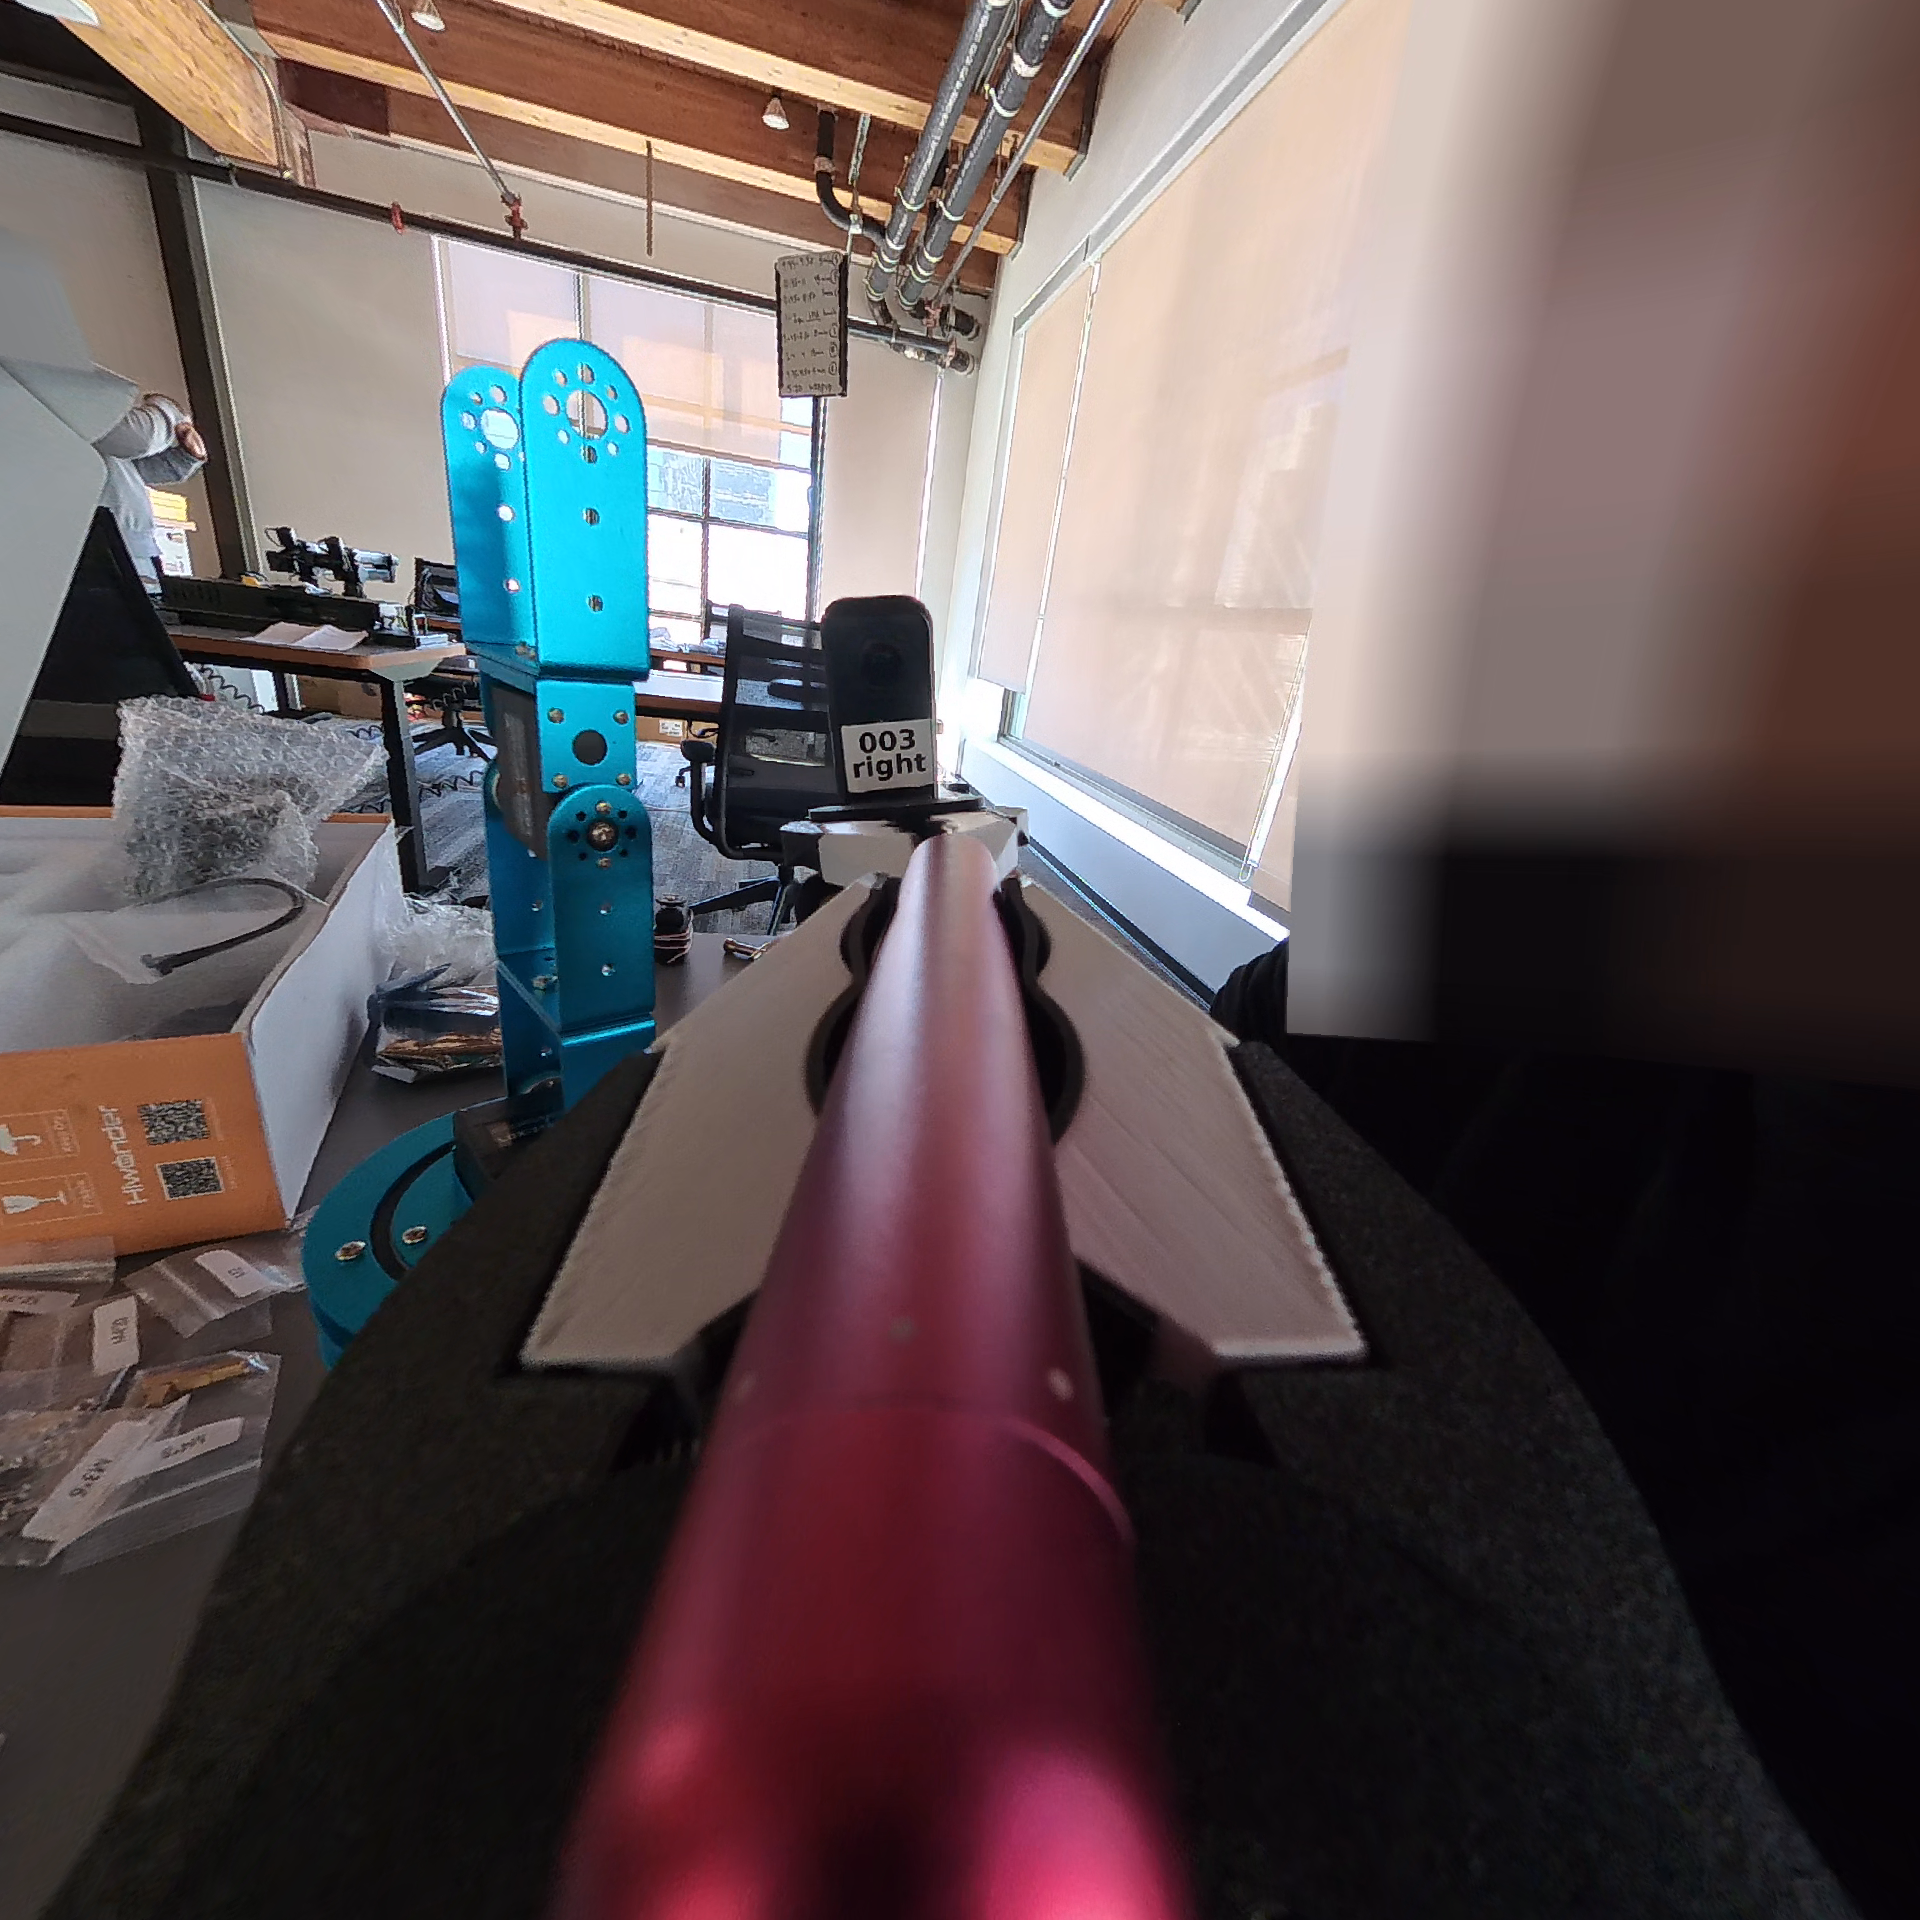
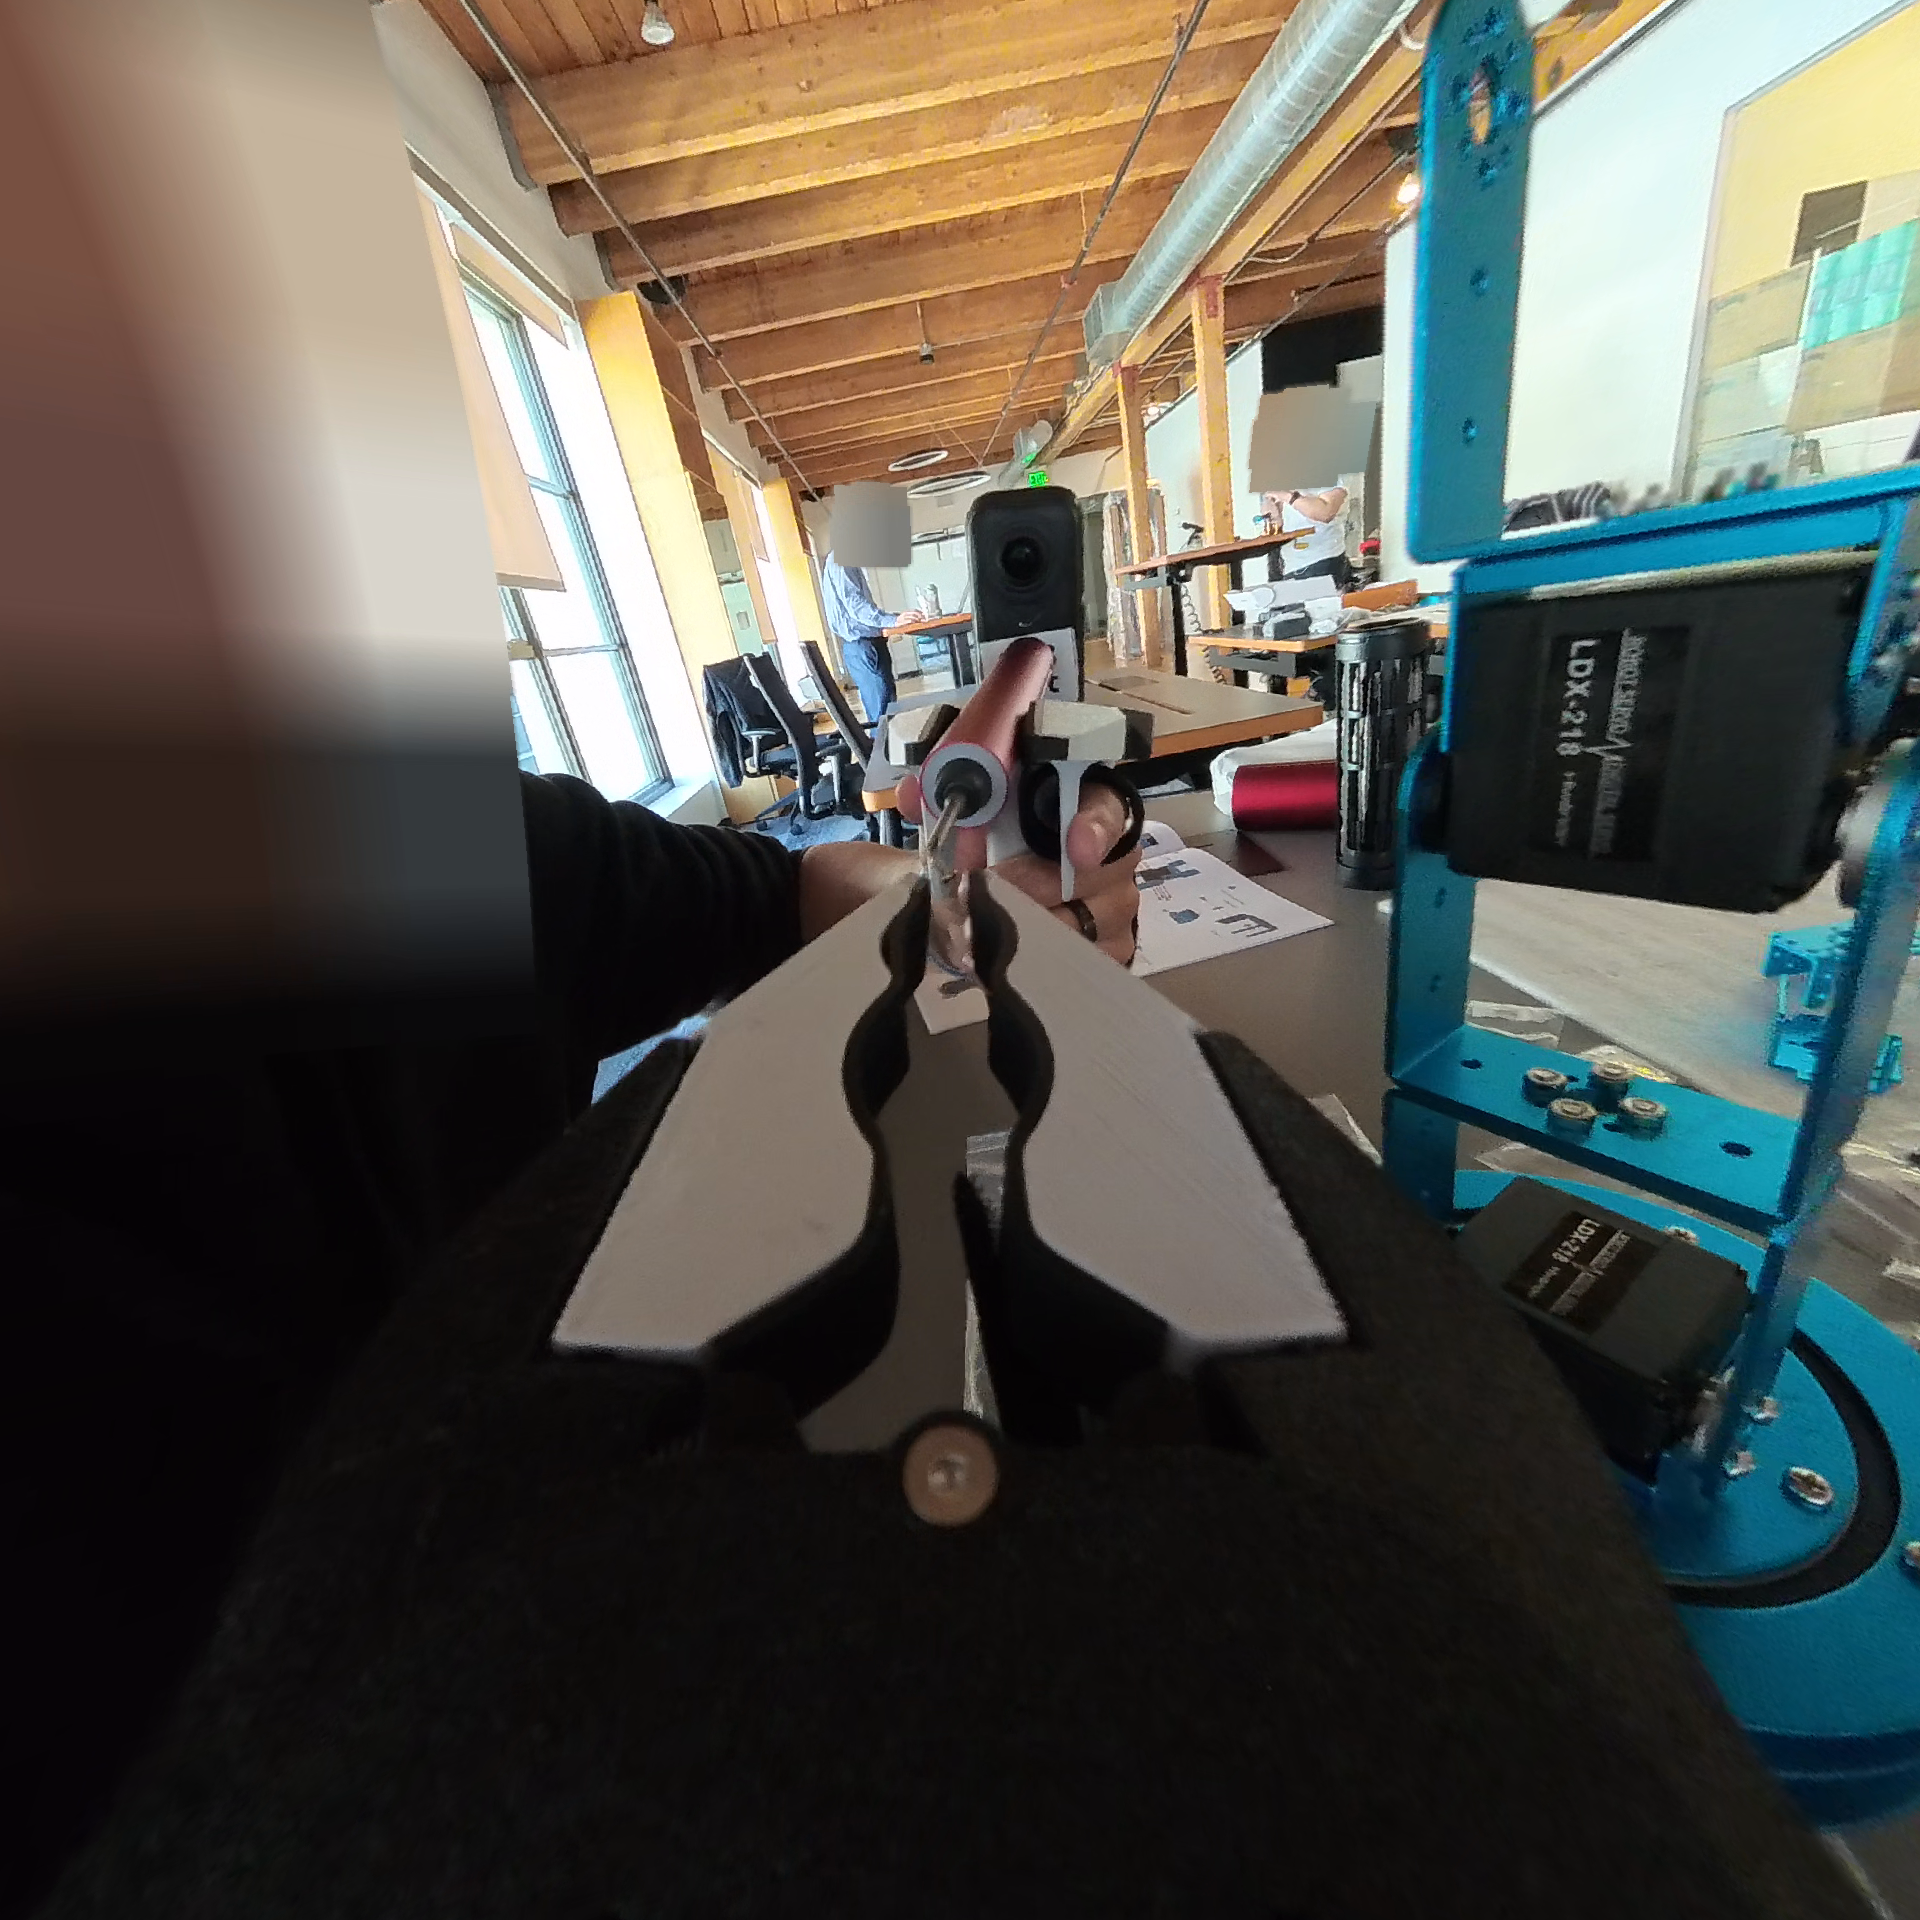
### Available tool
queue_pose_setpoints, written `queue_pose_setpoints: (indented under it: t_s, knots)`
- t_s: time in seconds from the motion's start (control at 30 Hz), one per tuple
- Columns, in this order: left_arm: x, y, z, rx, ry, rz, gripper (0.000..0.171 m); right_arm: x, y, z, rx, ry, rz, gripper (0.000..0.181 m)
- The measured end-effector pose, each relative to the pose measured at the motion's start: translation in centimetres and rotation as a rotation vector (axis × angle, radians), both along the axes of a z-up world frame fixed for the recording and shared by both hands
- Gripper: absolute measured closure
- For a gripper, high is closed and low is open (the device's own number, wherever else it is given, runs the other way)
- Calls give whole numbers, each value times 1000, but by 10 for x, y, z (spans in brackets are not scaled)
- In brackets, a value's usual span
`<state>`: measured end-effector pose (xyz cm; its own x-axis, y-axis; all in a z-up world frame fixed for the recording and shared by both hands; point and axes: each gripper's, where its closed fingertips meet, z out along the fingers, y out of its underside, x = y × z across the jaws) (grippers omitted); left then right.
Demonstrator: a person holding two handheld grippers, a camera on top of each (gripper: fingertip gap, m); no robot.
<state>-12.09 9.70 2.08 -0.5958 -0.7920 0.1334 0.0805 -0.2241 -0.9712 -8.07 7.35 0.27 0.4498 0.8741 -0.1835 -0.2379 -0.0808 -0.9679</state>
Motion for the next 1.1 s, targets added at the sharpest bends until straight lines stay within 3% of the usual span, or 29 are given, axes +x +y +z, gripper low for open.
queue_pose_setpoints:
  t_s: [0.17, 0.4, 0.67, 0.77, 1.1]
  knots:
    - [1, 3, 0, 5, 3, 16, 148, 6, 1, 5, 66, -23, -65, 168]
    - [8, 10, -7, -8, 37, 52, 149, 20, 13, 7, 374, -302, -444, 162]
    - [8, 10, -7, 8, 35, 63, 149, 16, 17, -2, 403, -401, -478, 168]
    - [8, 10, -6, 4, 33, 63, 149, 15, 16, -2, 394, -395, -461, 181]
    - [6, 11, -3, 4, 23, 62, 149, 15, 15, -1, 387, -374, -441, 181]
